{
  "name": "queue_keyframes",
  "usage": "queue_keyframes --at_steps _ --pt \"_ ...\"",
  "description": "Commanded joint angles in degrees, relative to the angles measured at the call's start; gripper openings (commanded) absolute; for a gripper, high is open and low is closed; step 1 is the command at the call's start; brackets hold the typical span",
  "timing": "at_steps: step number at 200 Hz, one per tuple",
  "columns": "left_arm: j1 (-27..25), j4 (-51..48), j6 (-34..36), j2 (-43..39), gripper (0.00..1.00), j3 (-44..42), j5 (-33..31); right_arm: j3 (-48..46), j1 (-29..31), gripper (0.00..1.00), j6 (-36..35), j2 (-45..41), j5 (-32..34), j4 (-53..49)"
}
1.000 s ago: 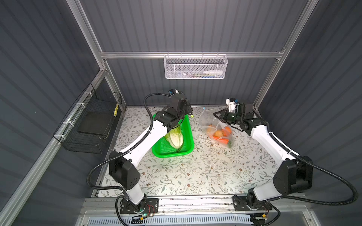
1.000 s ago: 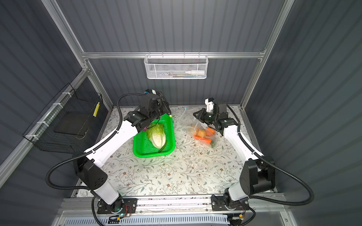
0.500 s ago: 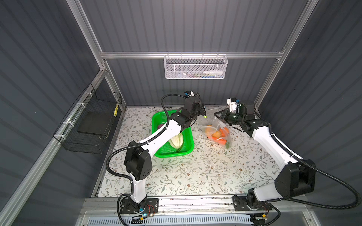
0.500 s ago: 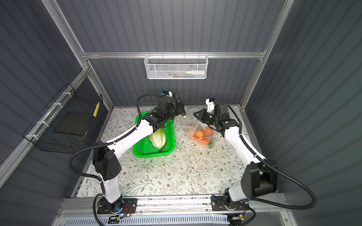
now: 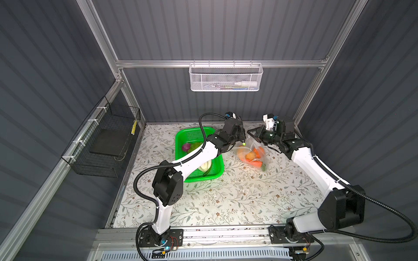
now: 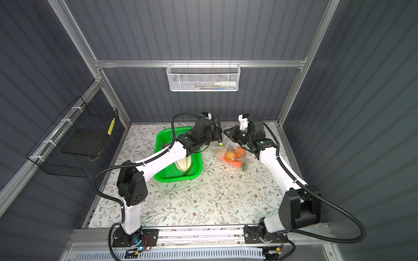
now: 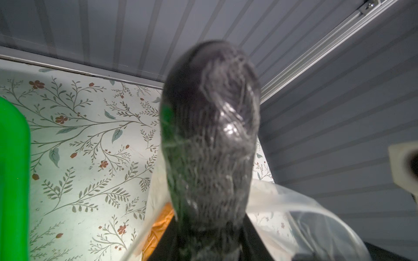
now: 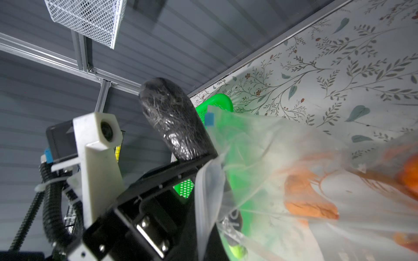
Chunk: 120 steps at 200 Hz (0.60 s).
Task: Place the food in the zip-top bag and seal the zipper
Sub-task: 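Carry the eggplant with the left gripper and push it into the bag mouth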
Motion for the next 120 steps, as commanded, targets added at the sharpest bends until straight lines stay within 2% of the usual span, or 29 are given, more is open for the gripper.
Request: queue_keyframes --at_steps 1,34,83,98,120 --pt "-1.09 -0.26 4.63 -0.75 0.32 -0.02 -1.83 3.11 0.27 0.0 4.84 1.5 0.22 0.61" --pt "-2.22 -0.34 6.62 -0.19 0.34 0.48 -2.48 3.42 0.19 0.0 8.12 2.18 2.97 -0.25" --pt "-2.41 -1.35 7.63 -0.07 0.37 0.67 -3.6 2.76 0.21 0.0 9.6 2.79 2.86 0.71" --pt "-2.45 -2.29 7.76 0.21 0.42 0.82 -3.48 2.28 0.19 0.0 9.3 2.48 2.1 2.39" --pt "-2.41 -3.07 7.44 0.24 0.55 0.71 -3.71 2.09 0.19 0.0 8.17 2.22 1.01 3.19"
